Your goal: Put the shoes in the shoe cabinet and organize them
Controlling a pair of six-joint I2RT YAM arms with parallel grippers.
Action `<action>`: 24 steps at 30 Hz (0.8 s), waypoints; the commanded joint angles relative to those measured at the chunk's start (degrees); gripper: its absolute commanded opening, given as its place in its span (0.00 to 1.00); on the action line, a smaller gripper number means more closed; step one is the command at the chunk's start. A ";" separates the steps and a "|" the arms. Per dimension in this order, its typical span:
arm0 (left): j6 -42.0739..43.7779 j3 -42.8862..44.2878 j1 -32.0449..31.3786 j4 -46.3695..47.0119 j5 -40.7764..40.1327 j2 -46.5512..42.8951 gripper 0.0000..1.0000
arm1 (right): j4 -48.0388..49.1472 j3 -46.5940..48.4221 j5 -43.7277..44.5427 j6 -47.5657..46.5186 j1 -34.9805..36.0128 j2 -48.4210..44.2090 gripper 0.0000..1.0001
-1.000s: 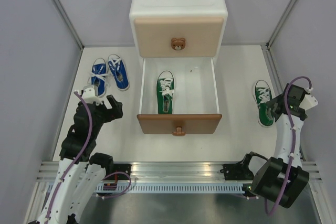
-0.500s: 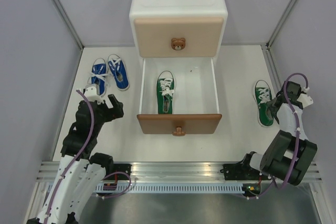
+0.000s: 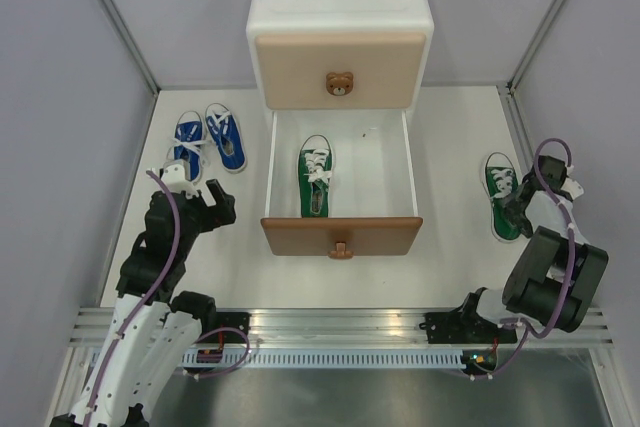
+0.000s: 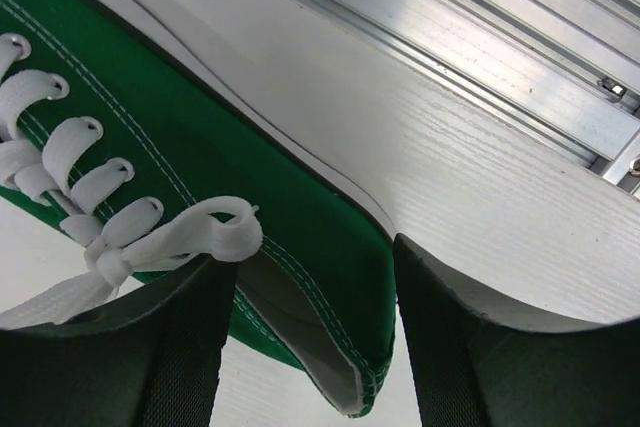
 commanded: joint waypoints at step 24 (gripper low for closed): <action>1.73 0.11 -0.24 1.94 0.70 1.24 1.00 | 2.29 -2.48 0.63 -3.15 7.12 0.65 0.65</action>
